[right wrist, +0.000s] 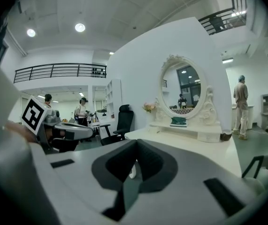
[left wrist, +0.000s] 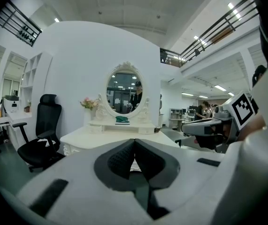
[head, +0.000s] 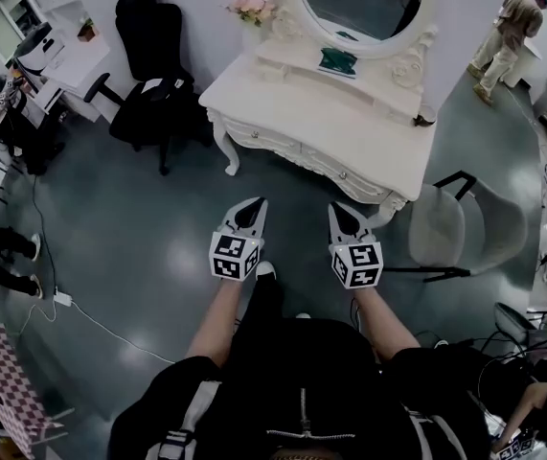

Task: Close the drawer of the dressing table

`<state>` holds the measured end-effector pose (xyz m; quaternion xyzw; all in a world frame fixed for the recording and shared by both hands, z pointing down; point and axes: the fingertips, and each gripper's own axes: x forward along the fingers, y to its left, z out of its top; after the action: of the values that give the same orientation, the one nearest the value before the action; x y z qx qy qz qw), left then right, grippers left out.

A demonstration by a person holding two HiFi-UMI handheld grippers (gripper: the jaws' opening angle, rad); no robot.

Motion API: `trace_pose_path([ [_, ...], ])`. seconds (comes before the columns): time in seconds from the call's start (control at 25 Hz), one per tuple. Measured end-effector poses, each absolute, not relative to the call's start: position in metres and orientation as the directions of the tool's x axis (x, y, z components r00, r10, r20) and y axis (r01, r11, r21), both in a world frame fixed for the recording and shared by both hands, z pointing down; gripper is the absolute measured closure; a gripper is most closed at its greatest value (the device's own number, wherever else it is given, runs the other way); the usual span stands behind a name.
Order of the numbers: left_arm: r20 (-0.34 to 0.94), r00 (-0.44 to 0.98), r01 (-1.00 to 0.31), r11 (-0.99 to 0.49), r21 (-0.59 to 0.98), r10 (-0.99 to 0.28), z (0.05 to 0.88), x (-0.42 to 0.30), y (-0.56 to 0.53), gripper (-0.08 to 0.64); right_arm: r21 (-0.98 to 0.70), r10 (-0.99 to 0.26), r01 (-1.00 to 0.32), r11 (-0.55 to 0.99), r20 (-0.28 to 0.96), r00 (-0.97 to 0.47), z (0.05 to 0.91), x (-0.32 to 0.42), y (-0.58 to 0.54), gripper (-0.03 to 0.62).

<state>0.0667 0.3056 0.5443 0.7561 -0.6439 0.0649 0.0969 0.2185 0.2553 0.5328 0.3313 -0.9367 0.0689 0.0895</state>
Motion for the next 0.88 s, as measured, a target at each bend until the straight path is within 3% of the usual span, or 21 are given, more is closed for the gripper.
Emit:
trace_pose_path([
  [0.52, 0.243, 0.261, -0.965, -0.255, 0.057, -0.934, 0.546, -0.068, 0.18, 0.555, -0.046, -0.676, -0.699, 0.714, 0.215, -0.705, 0.524, 0.085, 0.143, 0.591],
  [0.88, 0.236, 0.34, -0.94, -0.328, 0.088, -0.91, 0.55, -0.092, 0.105, 0.555, -0.061, -0.737, -0.766, 0.64, 0.235, -0.634, 0.529, 0.07, 0.082, 0.591],
])
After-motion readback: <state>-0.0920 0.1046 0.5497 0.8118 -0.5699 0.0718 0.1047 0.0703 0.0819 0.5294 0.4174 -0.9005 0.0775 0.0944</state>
